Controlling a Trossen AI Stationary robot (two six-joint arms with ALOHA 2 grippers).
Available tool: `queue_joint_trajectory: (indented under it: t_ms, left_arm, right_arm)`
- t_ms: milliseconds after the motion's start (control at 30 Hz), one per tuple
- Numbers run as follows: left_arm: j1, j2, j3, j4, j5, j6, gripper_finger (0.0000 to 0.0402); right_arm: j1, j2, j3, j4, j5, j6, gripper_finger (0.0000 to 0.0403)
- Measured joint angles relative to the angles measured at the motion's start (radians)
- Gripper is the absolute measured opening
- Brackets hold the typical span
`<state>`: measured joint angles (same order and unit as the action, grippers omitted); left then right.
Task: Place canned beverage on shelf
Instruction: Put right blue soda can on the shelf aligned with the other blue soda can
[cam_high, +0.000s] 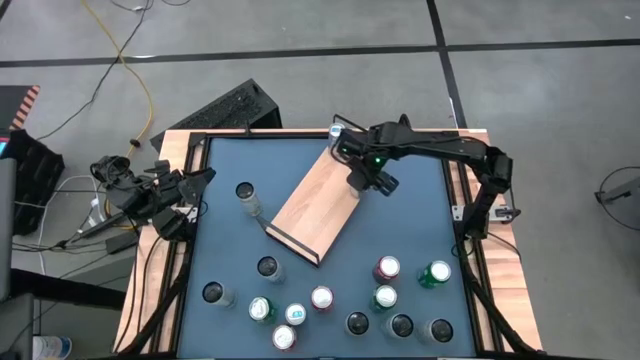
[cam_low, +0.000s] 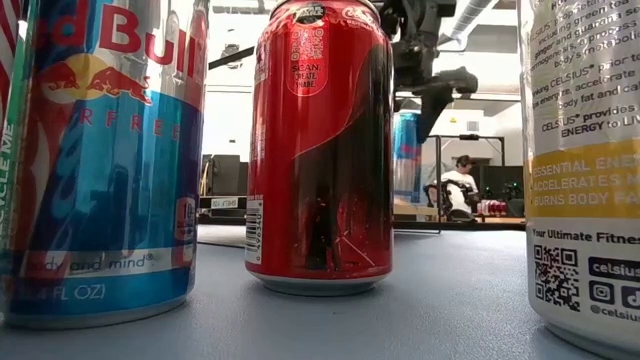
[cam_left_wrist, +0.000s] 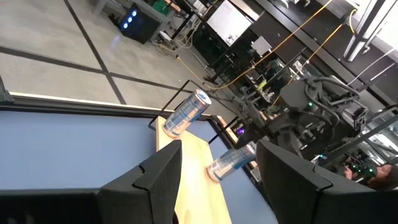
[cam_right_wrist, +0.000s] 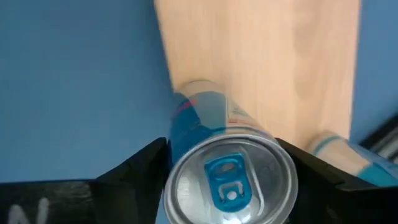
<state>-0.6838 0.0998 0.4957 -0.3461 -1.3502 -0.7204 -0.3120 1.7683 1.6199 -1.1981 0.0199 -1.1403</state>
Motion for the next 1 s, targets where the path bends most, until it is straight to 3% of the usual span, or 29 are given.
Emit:
queue_joint_trajectory:
  t_ms: [667, 1000]
  left_arm:
    - [0.0, 0.0, 0.0, -0.004, 0.01, 0.001, 0.0194]
    - [0.0, 0.0, 0.0, -0.005, 0.013, 0.009, 0.0194]
  right_arm:
    - [0.002, -0.002, 0.0, 0.074, 0.068, 0.07, 0.028]
    - [0.002, -0.003, 0.097, 0.076, 0.061, 0.198, 0.0281]
